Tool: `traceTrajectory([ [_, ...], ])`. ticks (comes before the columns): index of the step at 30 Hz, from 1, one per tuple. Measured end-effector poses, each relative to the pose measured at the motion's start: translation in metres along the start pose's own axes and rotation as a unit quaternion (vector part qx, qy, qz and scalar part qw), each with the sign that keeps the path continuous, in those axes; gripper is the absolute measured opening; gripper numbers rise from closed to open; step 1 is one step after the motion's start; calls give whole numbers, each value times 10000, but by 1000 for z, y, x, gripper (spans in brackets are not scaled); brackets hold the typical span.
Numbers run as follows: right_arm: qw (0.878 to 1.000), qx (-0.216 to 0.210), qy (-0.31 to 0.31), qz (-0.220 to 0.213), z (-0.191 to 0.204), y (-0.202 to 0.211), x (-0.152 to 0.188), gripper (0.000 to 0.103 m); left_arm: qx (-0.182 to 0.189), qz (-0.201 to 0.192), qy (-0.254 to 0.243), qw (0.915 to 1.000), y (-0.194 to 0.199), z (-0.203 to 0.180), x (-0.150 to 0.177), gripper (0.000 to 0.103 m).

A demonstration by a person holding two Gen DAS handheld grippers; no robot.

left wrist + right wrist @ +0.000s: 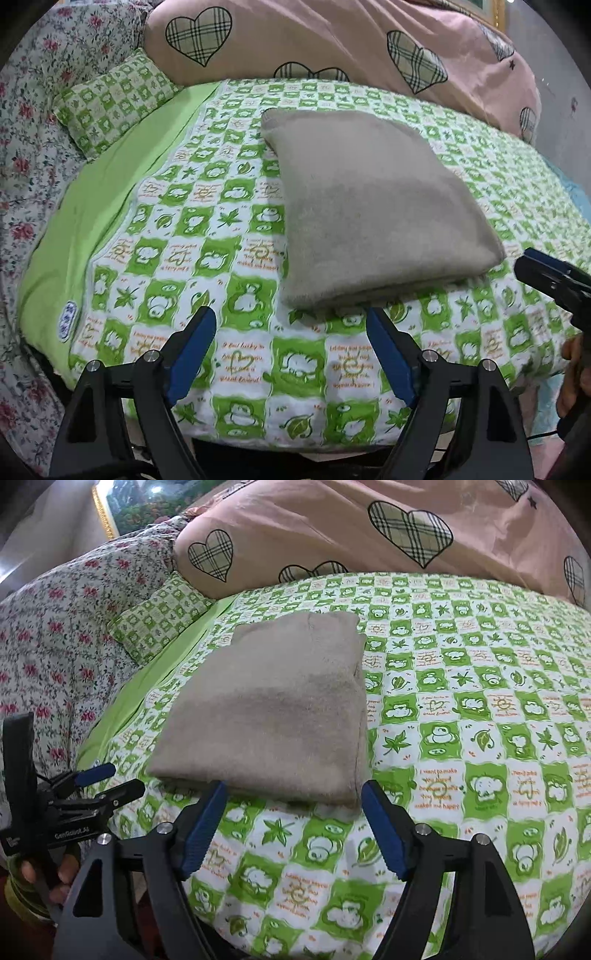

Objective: Fold small clothes

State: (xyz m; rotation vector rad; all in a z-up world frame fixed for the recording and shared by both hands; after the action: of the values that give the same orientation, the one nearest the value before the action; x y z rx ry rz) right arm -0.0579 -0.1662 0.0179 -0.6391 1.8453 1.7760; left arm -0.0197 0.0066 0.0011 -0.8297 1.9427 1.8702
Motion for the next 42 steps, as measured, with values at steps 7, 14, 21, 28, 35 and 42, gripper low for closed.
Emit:
traceTrajectory([
  [7, 9998, -18, 213, 33, 9, 2, 12, 86, -345, 20, -147, 9993, 0, -4, 4, 85],
  [14, 9997, 33, 216, 112, 9, -10, 5, 86, -367, -72, -179, 9991, -4, -7, -11, 85],
  [21, 9994, 41, 275, 218, 4, -27, -12, 87, -378, -164, -213, 9989, -14, -15, -29, 85],
  [28, 9990, 69, 288, 329, 1, -40, -27, 87, -350, -215, -219, 9989, -20, -23, -41, 86],
  [35, 9986, 47, 332, 412, 1, -49, -39, 87, -292, -150, -199, 9993, -28, -24, -48, 86],
  [42, 9981, 5, 286, 548, 0, -54, -46, 87, -268, 0, -194, 9995, -32, -24, -50, 87],
])
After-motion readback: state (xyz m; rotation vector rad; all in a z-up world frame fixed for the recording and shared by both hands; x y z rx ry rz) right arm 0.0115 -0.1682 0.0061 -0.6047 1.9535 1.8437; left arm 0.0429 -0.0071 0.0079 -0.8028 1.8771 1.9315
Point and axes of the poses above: each gripper's, at about its wrist camera, not at the fingertips, and y roughly against the way its jaws point, z to its left, x to its underside, the point moved 1 cm from there along -y, roughly the way its jaws point, and after that the axes turned 10 degrees about y, right-handed, at the moved point
